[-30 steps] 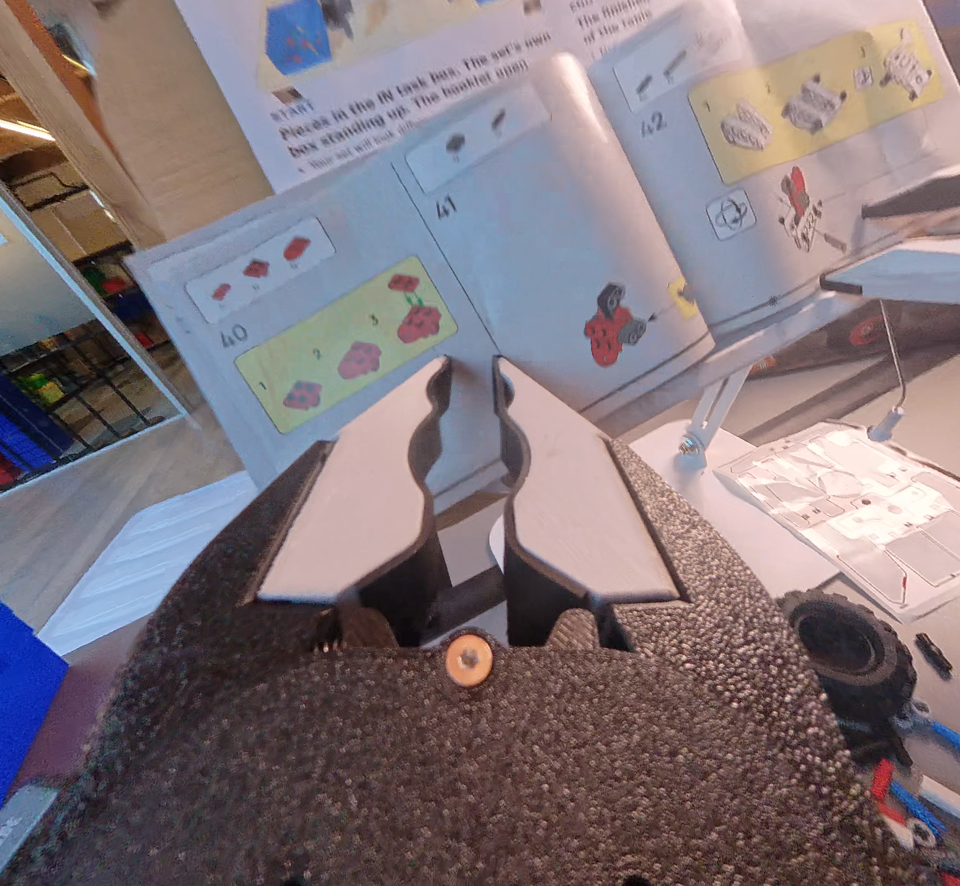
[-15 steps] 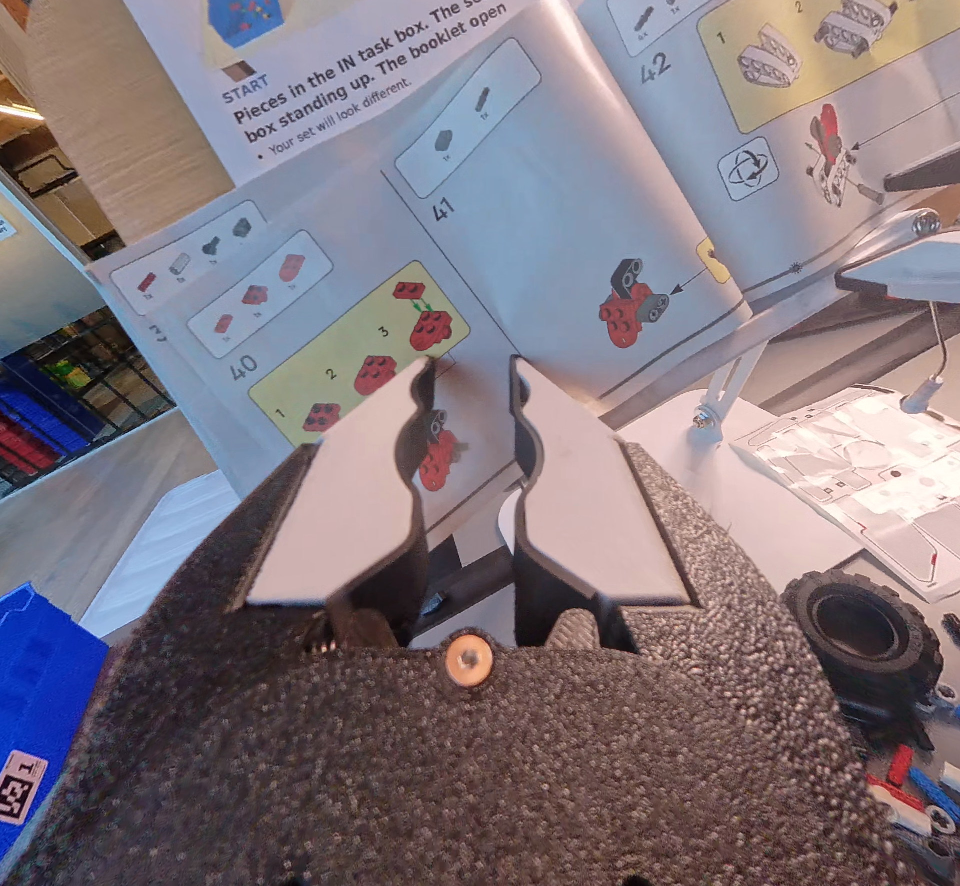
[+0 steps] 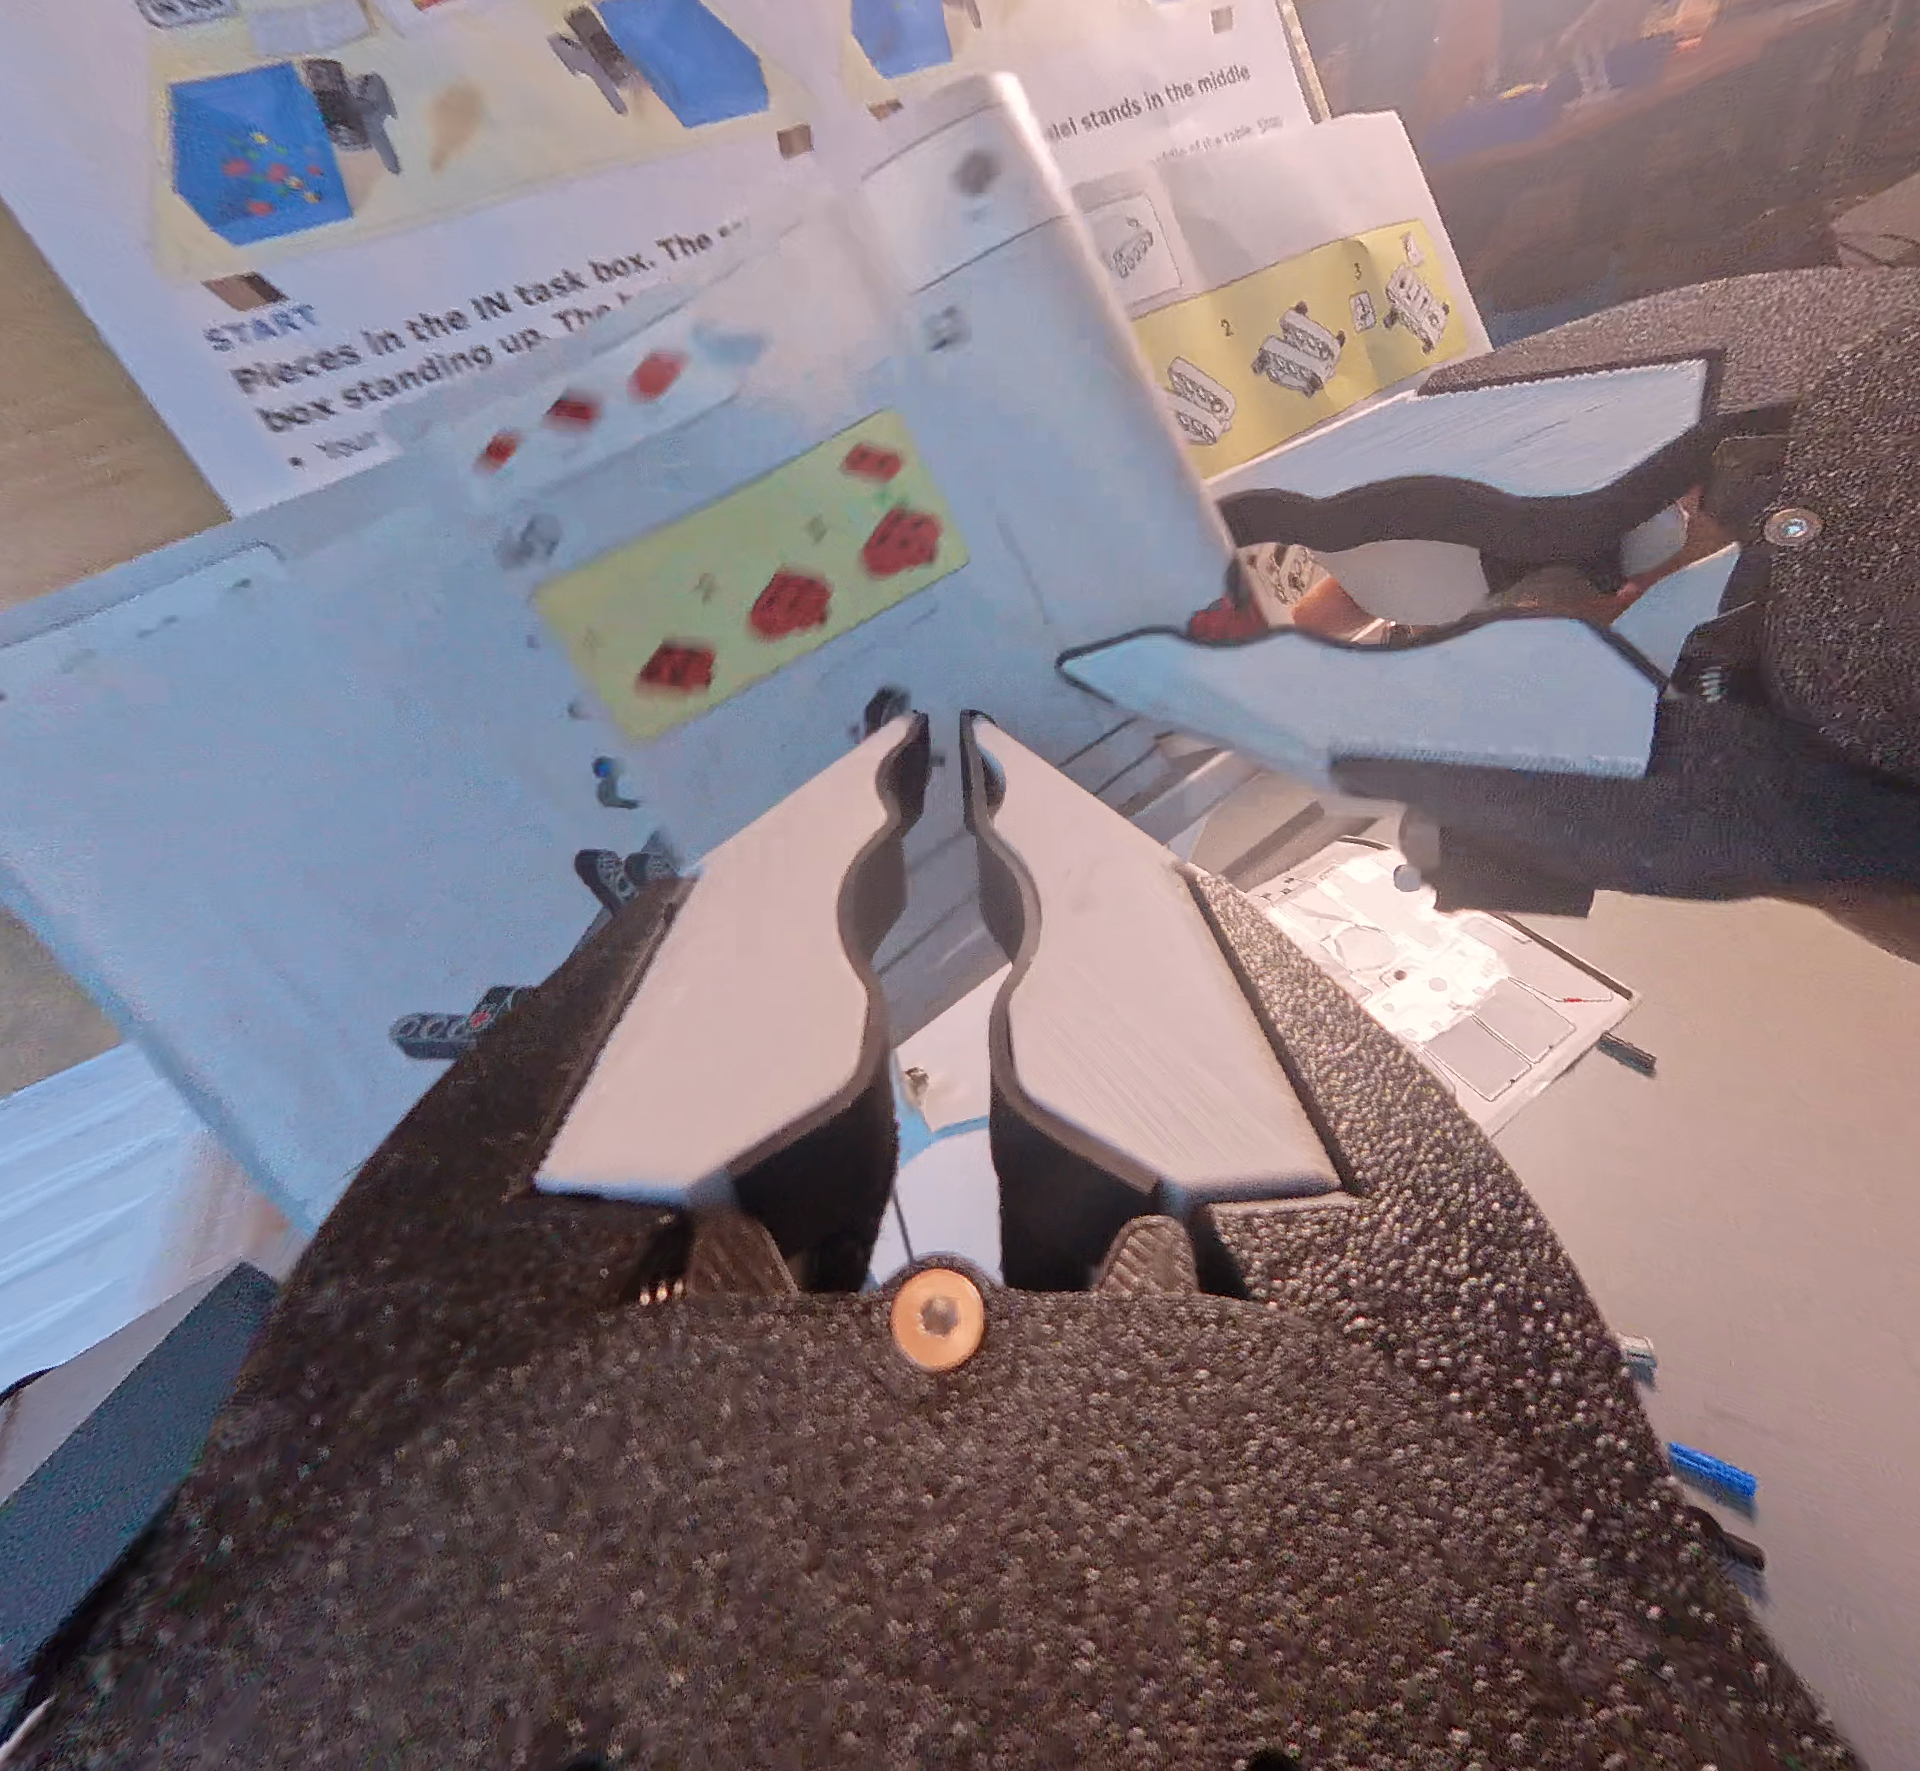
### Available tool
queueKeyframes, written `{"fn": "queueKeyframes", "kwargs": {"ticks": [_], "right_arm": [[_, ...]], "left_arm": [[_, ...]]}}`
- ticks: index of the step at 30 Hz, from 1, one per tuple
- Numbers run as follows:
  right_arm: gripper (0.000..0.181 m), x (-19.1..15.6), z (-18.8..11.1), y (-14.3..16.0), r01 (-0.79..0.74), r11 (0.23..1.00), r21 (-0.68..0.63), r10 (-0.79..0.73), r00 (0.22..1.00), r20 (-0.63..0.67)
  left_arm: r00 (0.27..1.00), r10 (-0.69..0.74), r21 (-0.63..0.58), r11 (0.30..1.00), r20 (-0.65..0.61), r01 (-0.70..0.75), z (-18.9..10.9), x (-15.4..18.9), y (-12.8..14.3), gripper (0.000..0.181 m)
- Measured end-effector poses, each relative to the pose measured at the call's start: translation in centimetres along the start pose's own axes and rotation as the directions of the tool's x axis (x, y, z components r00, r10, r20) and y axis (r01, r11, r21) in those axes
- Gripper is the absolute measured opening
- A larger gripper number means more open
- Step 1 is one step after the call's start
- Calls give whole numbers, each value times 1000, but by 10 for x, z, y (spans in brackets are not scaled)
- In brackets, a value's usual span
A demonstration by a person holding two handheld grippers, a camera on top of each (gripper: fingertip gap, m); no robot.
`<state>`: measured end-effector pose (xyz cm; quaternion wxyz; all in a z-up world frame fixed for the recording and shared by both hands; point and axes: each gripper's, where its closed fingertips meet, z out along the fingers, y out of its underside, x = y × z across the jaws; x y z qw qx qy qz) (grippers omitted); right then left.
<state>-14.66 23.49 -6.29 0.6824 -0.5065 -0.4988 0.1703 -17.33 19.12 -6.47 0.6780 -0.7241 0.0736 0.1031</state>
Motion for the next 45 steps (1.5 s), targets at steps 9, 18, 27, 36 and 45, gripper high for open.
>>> {"fn": "queueKeyframes", "kwargs": {"ticks": [9, 18, 27, 36, 45], "right_arm": [[14, 17, -11, 5, -400, 913, 80, 388, 912, 134], [17, 32, -16, 15, -553, 832, 44, 535, 822, 198], [15, 52, -22, 34, -520, 854, 8, 516, 849, 117], [8, 63, -23, 48, -545, 838, -29, 545, 833, 94], [60, 38, -61, 44, -268, 961, 67, 256, 955, 147]], "left_arm": [[972, -228, 86, 969, -51, 231, -21, -28, -10, 65], [970, -207, 15, 977, -131, 210, 7, 3, -11, 61], [921, -304, -19, 951, -243, 309, 27, 36, -25, 24], [948, -282, 142, 942, -150, 303, 17, 19, -41, 54], [905, -219, 153, 944, -366, 291, 18, 90, -60, 17]]}}
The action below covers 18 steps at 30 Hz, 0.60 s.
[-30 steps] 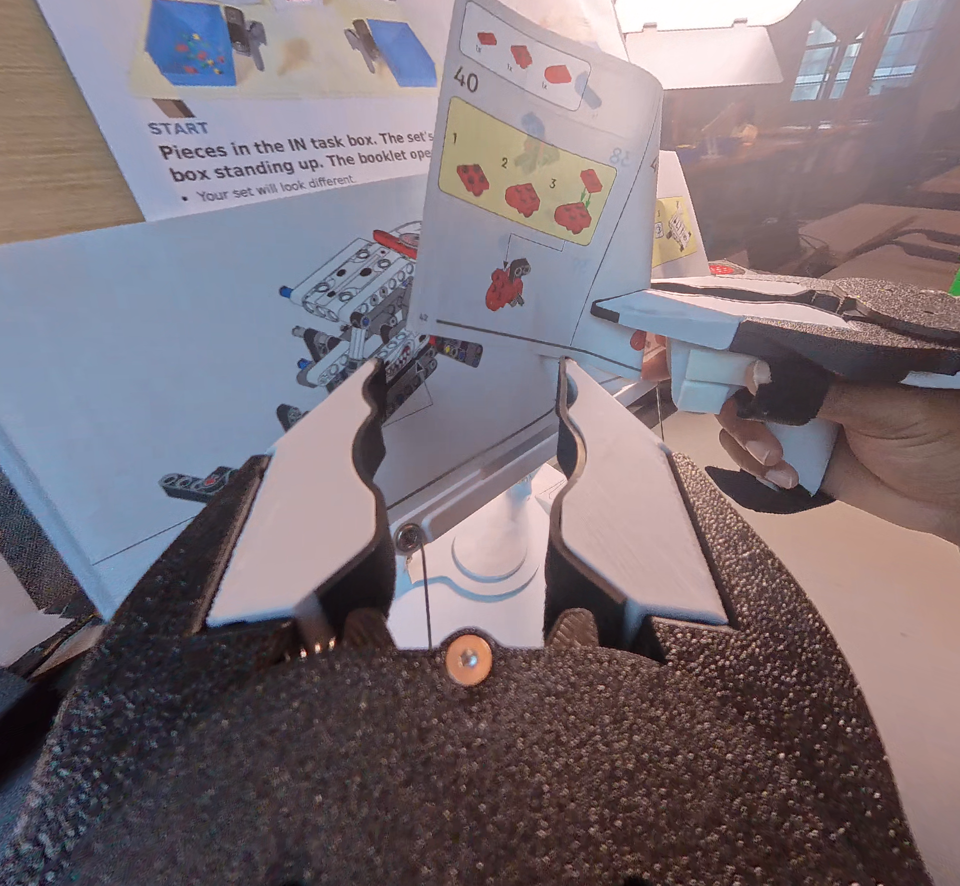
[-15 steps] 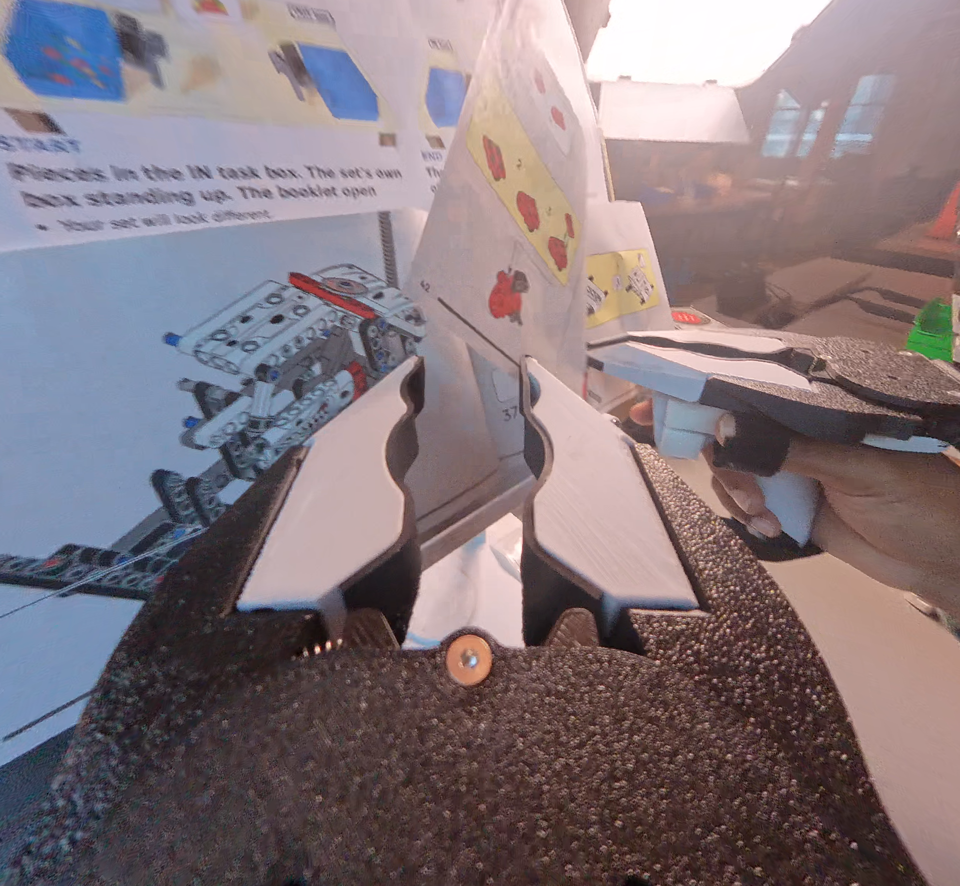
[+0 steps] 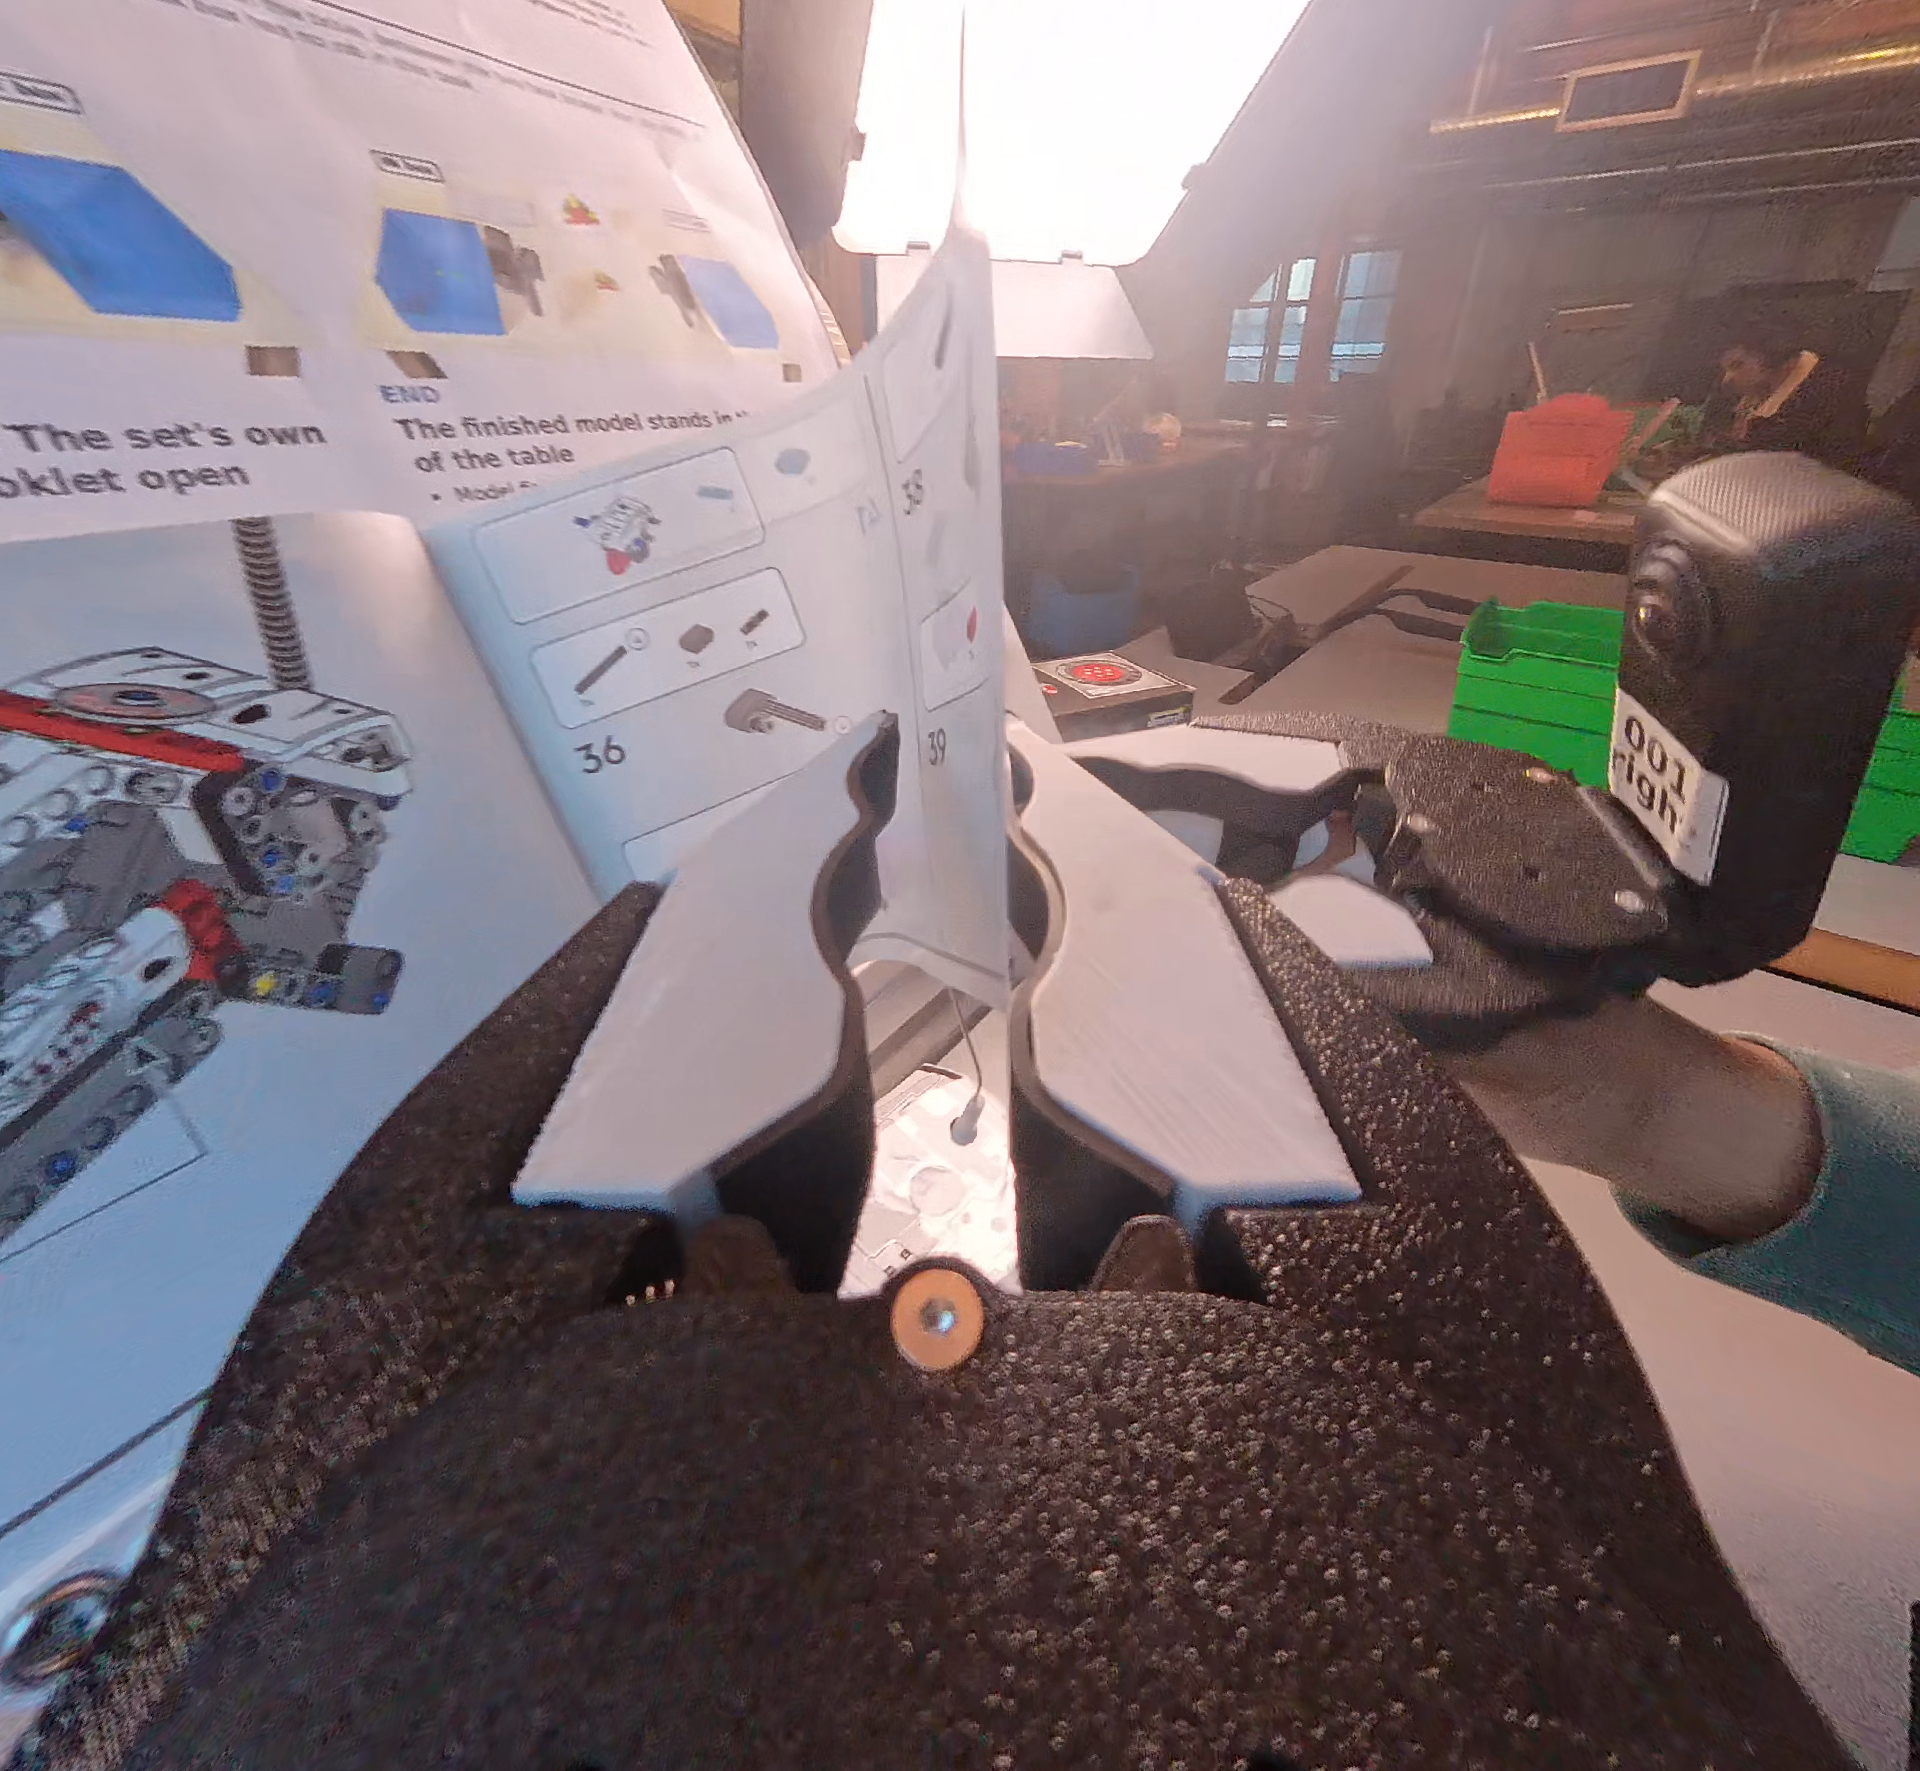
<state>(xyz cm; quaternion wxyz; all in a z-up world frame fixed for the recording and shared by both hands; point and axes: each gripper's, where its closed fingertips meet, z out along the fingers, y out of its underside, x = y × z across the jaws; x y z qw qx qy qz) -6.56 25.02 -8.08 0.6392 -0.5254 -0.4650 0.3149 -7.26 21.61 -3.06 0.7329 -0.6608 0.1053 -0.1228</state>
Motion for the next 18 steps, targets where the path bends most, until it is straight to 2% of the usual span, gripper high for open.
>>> {"fn": "queueKeyframes", "kwargs": {"ticks": [2, 4, 5, 7, 9, 10, 12, 15, 18], "right_arm": [[75, -12, 0, 16, 125, 991, -54, -126, 992, -2], [80, -17, 0, 12, 157, 987, -41, -158, 987, -29], [76, -15, 0, 5, 141, 990, -16, -141, 988, -59], [58, 3, 0, -8, 55, 998, 12, -53, 988, -146], [46, 26, -1, -7, -56, 998, 11, 57, 977, -206], [41, 37, -3, -6, -117, 993, 23, 119, 968, -220], [36, 58, -7, 3, -195, 981, 20, 194, 946, -259], [33, 86, -11, 19, -213, 977, -22, 193, 922, -336], [42, 116, -20, 36, -174, 980, -99, 111, 885, -453]], "left_arm": [[1000, -9, -4, 1000, -28, 9, 10, 10, 3, 23], [996, -18, -20, 1000, -88, 16, 22, 25, 6, 35], [990, -15, -29, 1000, -138, 11, 27, 37, 7, 47], [967, -6, -58, 998, -255, -9, 32, 62, 10, 73], [950, 3, -45, 999, -311, -18, 26, 73, 5, 78], [955, 27, -28, 999, -296, -37, 21, 70, 3, 78], [974, 68, -3, 998, -215, -70, 8, 50, 1, 71], [992, 90, -28, 996, 90, -88, -17, -16, 7, 54], [916, 122, -71, 992, 383, -103, -55, -83, 13, 61]]}}
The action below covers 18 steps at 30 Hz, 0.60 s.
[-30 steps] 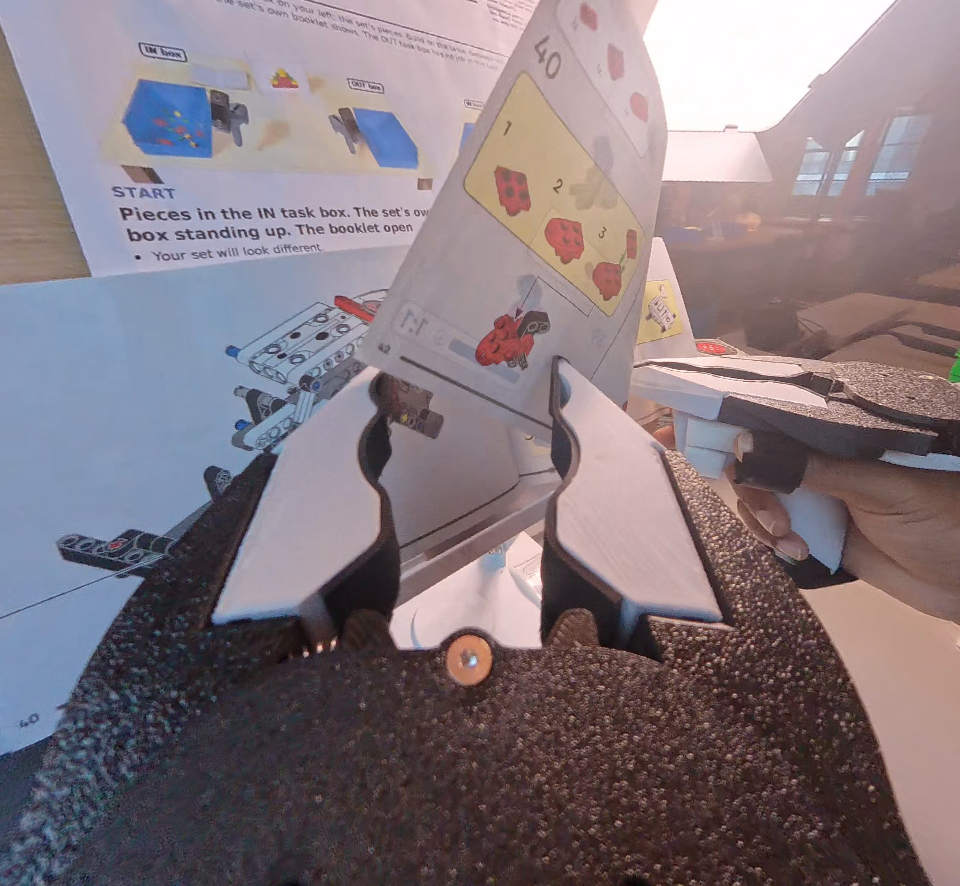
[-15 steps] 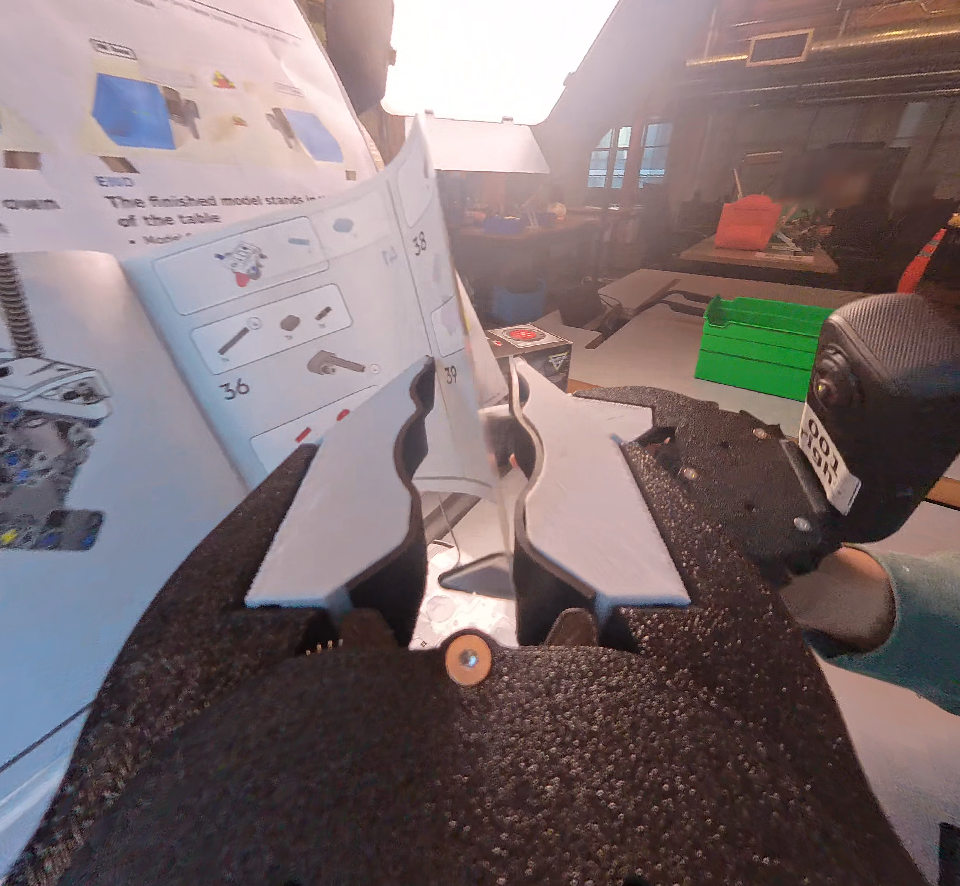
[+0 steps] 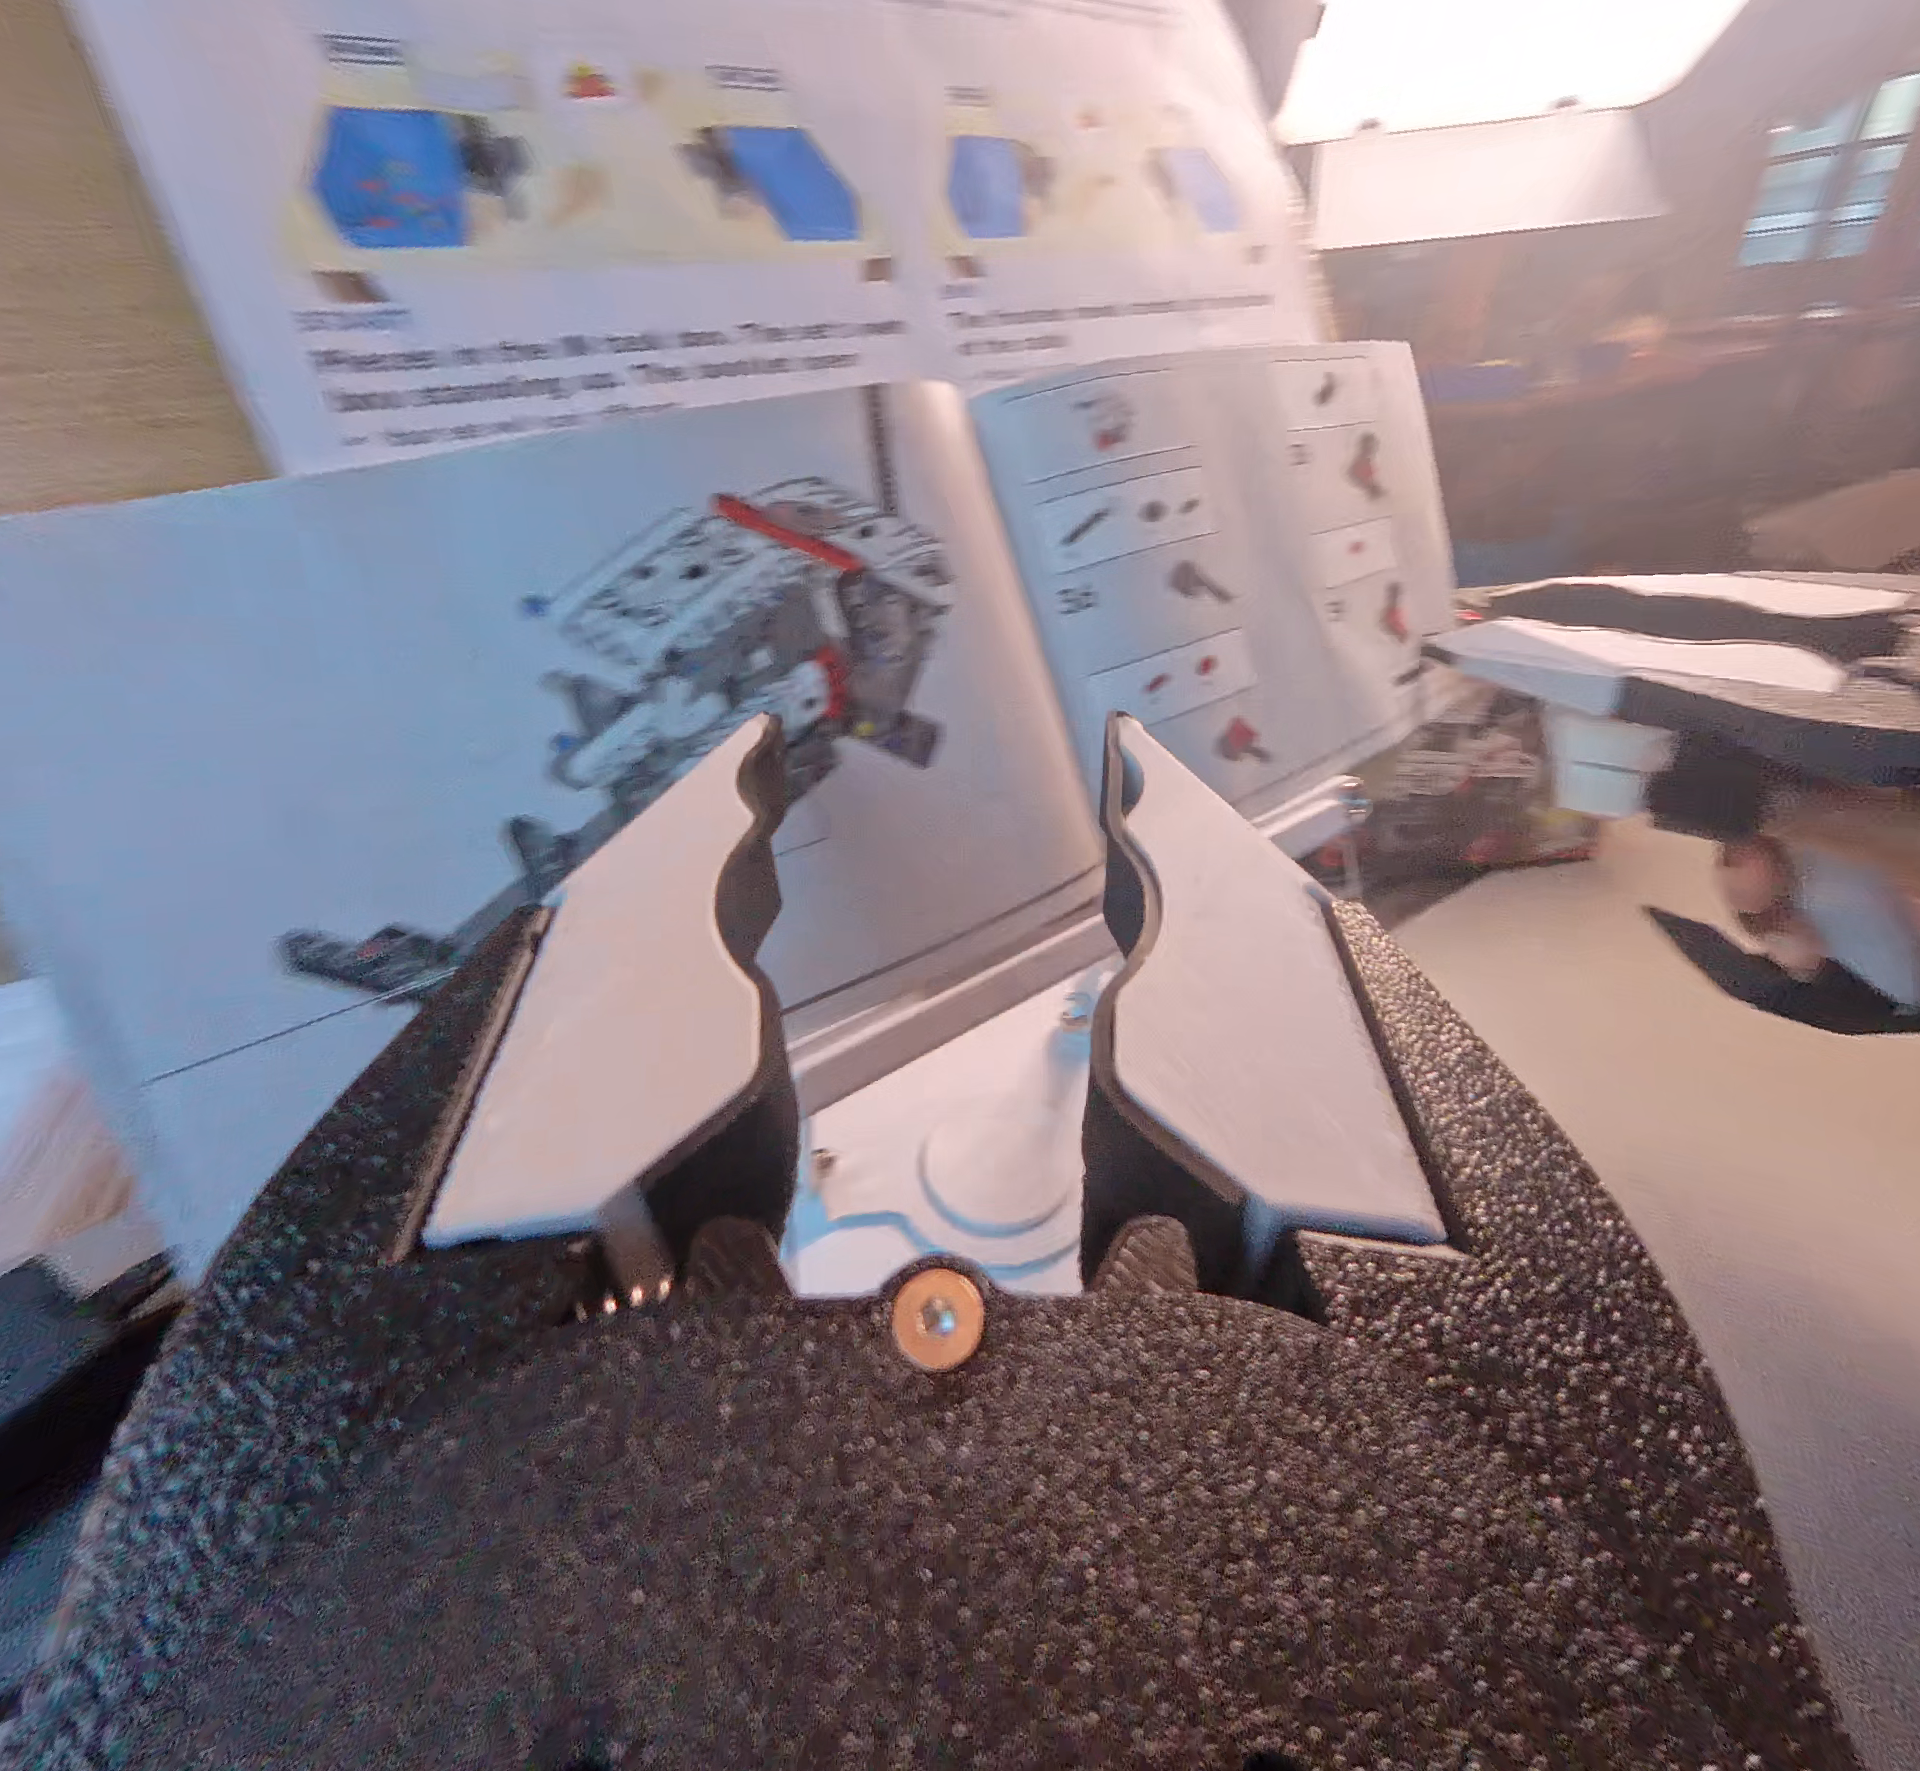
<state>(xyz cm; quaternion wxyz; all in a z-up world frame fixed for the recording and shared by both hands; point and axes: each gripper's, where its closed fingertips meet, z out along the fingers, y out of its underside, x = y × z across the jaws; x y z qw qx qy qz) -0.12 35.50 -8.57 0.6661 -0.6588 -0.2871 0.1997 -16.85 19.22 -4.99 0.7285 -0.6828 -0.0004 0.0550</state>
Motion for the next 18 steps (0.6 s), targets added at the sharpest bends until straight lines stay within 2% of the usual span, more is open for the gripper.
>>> {"fn": "queueKeyframes", "kwargs": {"ticks": [2, 4, 6, 9, 11, 12, 15, 18], "right_arm": [[47, 19, -3, -2, -2, 1000, 5, 3, 996, -84], [47, 23, -14, -19, -3, 996, 84, 12, 994, -106], [42, 1, -26, -41, 18, 981, 194, -15, 1000, -20], [32, -61, -39, -55, 76, 958, 277, -131, 974, 187], [29, -100, -39, -48, 122, 958, 262, -201, 932, 301], [27, -108, -34, -43, 155, 959, 239, -224, 929, 296], [31, -107, -8, -15, 218, 973, 78, -230, 946, 227], [35, -104, 0, -11, 171, 983, 64, -181, 962, 206]], "left_arm": [[996, 0, 6, 1000, 87, -1, -10, -30, 3, 71], [988, 18, 8, 1000, 153, -19, -19, -51, 6, 82], [983, 34, 8, 999, 179, -37, -25, -62, 8, 89], [982, 67, -7, 998, 179, -66, -25, -63, 15, 95], [977, 105, -18, 994, 184, -104, -23, -59, 18, 97], [973, 130, -30, 991, 190, -127, -21, -58, 21, 96], [967, 156, -82, 986, 203, -142, -17, -59, 34, 95], [962, 165, -89, 985, 217, -149, -18, -63, 38, 93]]}}
